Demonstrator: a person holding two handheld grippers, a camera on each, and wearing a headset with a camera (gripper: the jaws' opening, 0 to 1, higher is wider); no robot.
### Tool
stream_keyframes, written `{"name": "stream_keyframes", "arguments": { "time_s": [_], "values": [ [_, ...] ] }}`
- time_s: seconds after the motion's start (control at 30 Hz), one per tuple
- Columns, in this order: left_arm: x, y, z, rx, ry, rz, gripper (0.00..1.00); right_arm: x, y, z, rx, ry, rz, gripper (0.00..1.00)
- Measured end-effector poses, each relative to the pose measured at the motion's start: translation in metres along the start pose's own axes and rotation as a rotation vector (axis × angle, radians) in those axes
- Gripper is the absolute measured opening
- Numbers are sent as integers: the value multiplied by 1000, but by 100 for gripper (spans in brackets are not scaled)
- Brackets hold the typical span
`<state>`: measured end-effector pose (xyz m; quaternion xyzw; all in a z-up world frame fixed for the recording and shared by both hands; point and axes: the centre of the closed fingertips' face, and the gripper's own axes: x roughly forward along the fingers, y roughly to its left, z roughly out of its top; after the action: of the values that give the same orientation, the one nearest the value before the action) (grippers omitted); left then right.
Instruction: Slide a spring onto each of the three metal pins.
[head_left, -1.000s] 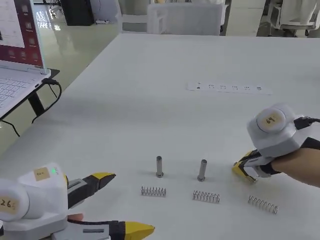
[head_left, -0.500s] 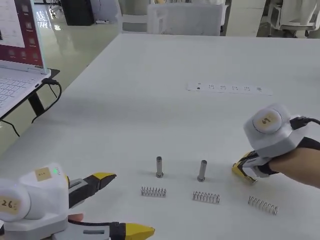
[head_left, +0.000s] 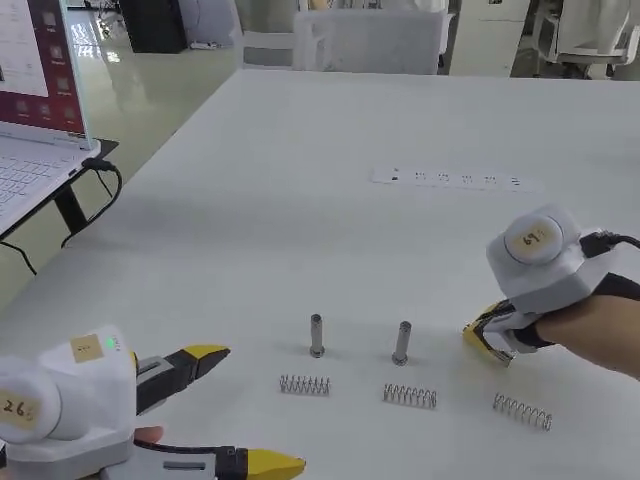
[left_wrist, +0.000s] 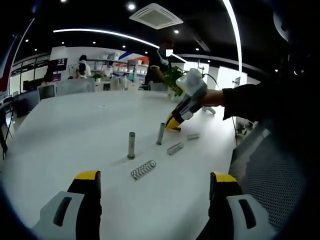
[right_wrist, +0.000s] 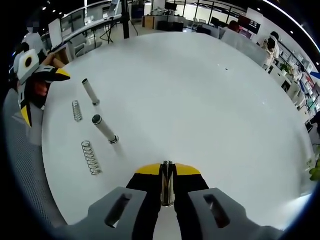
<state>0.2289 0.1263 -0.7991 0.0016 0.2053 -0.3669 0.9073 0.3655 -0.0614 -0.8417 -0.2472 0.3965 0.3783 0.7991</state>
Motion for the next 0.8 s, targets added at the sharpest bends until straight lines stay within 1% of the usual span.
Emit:
{"name": "stream_keyframes", "arguments": {
  "time_s": [0.2, 0.43, 0.6, 0.8],
  "values": [
    [-5, 6, 3, 5, -6, 10, 87, -9, 2, 6, 0, -20, -8, 6],
    [-5, 8, 7, 13, -13, 12, 87, -18, 2, 8, 3, -35, -17, 6],
    [-3, 8, 9, 19, -13, 7, 87, -22, -3, 8, 11, -50, -27, 6],
    [-2, 9, 12, 25, -14, 2, 87, -27, -4, 8, 26, -59, -30, 6]
  ]
}}
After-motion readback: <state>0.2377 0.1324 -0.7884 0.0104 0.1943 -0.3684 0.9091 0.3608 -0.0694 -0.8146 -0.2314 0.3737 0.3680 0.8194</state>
